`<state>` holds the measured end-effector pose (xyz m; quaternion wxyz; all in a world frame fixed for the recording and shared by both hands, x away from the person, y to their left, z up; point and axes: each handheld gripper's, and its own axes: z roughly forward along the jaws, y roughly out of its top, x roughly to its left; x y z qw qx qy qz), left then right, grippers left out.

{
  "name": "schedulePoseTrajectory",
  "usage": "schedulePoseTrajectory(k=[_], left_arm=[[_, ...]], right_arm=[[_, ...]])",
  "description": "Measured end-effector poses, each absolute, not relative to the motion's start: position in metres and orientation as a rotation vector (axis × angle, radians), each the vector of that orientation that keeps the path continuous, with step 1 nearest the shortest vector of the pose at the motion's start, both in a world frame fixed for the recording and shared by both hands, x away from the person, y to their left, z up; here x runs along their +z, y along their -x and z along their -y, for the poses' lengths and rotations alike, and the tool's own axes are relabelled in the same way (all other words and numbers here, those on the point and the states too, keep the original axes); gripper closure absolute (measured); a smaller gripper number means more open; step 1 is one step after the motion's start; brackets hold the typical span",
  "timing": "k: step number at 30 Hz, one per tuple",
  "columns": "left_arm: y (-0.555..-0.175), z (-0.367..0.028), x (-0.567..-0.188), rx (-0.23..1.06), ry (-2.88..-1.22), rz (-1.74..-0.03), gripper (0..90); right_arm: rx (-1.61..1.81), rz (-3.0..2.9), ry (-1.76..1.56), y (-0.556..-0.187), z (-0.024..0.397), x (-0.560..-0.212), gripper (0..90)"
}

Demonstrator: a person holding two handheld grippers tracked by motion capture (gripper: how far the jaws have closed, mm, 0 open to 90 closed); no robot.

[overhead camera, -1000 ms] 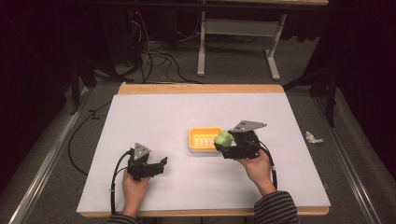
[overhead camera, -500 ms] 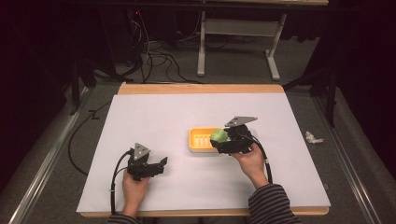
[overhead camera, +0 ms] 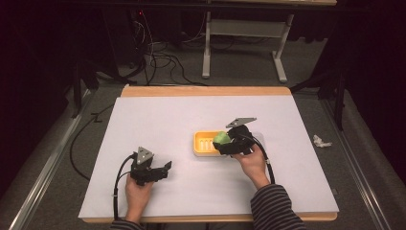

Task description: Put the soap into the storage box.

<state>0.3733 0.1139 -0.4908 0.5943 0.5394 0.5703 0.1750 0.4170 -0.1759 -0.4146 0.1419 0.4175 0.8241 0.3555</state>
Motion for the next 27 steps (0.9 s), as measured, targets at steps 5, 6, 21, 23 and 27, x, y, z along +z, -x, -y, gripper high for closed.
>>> schedulePoseTrajectory(k=[5,6,21,23,27], left_arm=[[-0.373,-0.114,-0.491,0.411,-1.259,-1.324,18.5],[-0.373,-0.114,-0.491,0.41,-1.257,-1.326,18.5],[-0.373,-0.114,-0.491,0.409,-1.257,-1.325,18.4],[-0.373,-0.114,-0.491,0.41,-1.258,-1.324,18.4],[-0.373,-0.114,-0.491,0.409,-1.257,-1.325,18.4]], right_arm=[[1.01,-2.389,-1.22,-0.421,0.173,-0.418,27.1],[1.008,-2.394,-1.219,-0.422,0.172,-0.418,27.1],[0.952,-2.396,-1.274,-0.435,0.163,-0.431,27.0],[0.945,-2.403,-1.272,-0.437,0.162,-0.433,27.0],[0.94,-2.408,-1.283,-0.439,0.161,-0.435,27.0]])
